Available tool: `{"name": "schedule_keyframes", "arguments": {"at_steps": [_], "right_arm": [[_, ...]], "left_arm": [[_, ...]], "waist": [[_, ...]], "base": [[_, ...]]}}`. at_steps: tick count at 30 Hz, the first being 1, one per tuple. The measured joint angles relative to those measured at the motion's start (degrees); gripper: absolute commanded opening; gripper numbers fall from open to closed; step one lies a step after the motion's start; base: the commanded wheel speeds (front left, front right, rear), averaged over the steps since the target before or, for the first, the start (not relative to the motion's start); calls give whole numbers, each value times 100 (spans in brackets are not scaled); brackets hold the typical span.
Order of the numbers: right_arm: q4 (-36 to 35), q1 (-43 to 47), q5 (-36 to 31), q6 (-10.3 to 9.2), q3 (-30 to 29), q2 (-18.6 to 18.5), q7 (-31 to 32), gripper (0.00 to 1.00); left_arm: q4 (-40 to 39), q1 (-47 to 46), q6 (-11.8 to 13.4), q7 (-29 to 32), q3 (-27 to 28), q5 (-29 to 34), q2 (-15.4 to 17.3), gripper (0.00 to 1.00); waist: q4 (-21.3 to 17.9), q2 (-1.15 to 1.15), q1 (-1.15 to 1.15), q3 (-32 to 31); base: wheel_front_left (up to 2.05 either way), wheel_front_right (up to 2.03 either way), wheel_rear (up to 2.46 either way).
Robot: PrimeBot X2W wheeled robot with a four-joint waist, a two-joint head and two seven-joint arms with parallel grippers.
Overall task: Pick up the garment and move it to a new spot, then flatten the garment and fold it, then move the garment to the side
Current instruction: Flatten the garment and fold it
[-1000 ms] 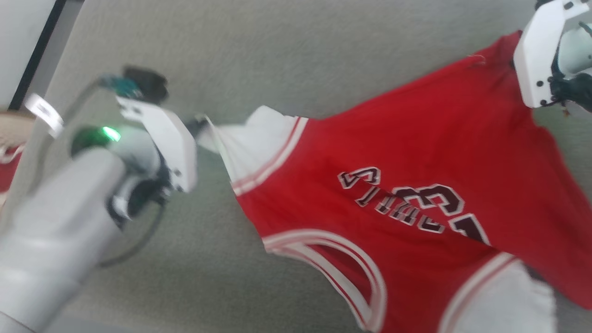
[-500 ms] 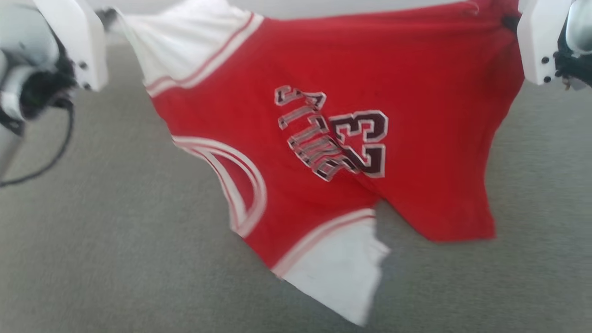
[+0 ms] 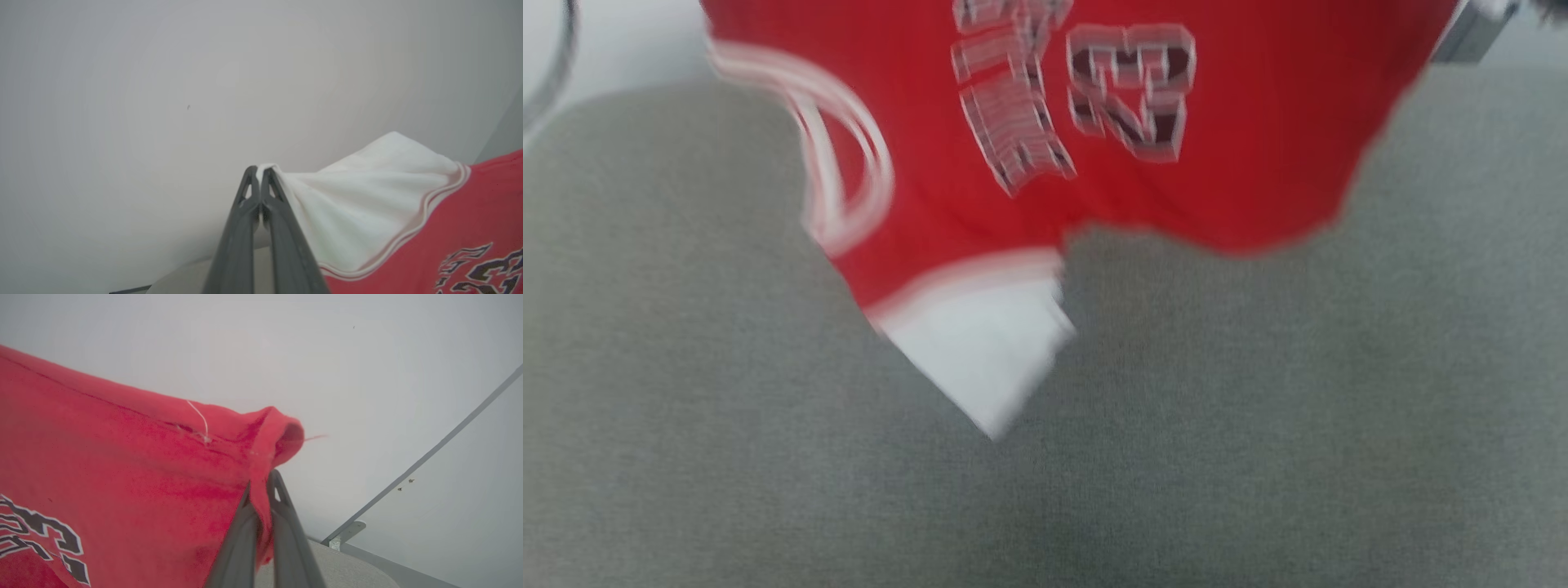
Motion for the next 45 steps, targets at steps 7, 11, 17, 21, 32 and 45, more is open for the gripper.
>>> {"name": "schedule_keyframes", "arguments": {"at_steps": [7,11,17,21,32,45], "right_arm": [[809,-900,-966,0,-511,438,-1368,0],[1081,-1287,-1561,-1,-691,568,-2273,0],[1709,-1438,-2130,-1,-792,692,-2814,0],[2023,-1138,-2006,-1,-680,836,-2753,0],[1837,409,-905,-1,-23,630,-2316,0],[538,2529,364,-1,413,-67,-1817,0]], "left_arm": [[890,-1346,-108,-1575,123,628,-432,0],[1272,-1934,-177,-2622,179,923,-593,0],[1814,-1970,-575,-3418,109,1069,-937,0],[2298,-1438,-866,-3262,14,901,-1112,0],[2148,385,-1112,-1752,-353,-44,-1204,0],[815,2552,-938,-525,-635,-857,-758,0]], "waist": [[-28,0,0,734],[-14,0,0,1133],[125,0,0,1457],[226,0,0,1398],[419,0,0,885],[603,0,0,335]], "base": [[0,0,0],[0,0,0],[0,0,0],[0,0,0],[0,0,0],[0,0,0]]}}
